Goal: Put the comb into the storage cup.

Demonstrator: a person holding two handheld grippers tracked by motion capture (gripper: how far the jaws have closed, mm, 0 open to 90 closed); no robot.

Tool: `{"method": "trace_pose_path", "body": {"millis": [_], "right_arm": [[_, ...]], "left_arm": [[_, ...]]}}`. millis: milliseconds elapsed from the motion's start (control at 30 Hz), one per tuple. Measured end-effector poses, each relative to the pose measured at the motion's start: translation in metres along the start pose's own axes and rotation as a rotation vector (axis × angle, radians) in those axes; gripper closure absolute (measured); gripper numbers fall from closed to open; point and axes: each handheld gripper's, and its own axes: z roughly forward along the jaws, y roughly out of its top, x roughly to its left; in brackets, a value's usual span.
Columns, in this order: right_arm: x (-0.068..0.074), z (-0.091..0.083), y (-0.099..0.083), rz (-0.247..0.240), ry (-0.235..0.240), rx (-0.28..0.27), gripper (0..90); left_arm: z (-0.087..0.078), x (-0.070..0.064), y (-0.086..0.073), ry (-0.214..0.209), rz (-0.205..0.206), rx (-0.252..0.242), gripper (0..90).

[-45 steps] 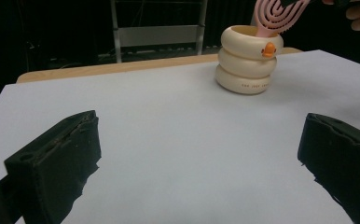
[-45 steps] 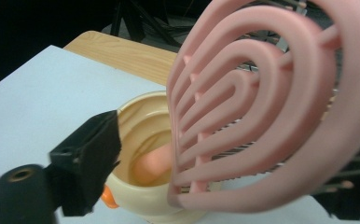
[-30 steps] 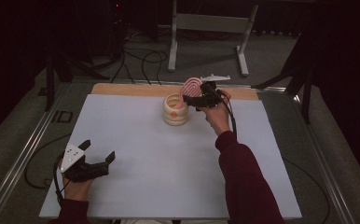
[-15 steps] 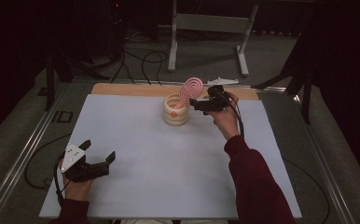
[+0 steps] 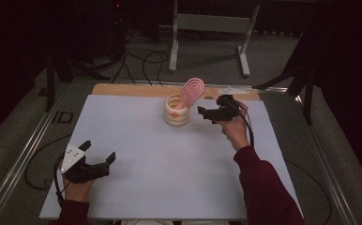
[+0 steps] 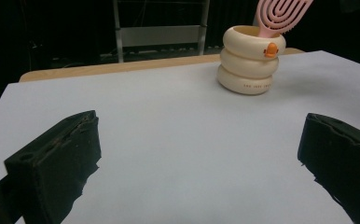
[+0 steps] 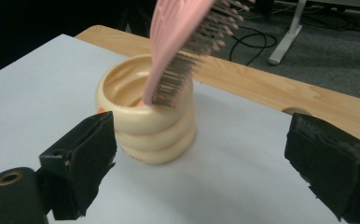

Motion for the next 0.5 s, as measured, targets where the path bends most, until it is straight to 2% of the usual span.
{"method": "trace_pose_path", "body": {"millis": [200,267,500], "right_arm": [[-0.004,-0.013,-0.015,-0.012,-0.032,0.001,8.7],[-0.006,-0.017,-0.019,0.002,-0.024,0.002,8.7],[-0.005,-0.031,-0.035,-0.011,-0.037,-0.005,8.7]], "left_arm": [[0.000,0.000,0.000,0.000,0.003,0.001,0.0],[0.000,0.000,0.001,0.001,0.004,0.002,0.0],[-0.001,-0.001,0.002,0.006,0.013,-0.003,0.0]]}}
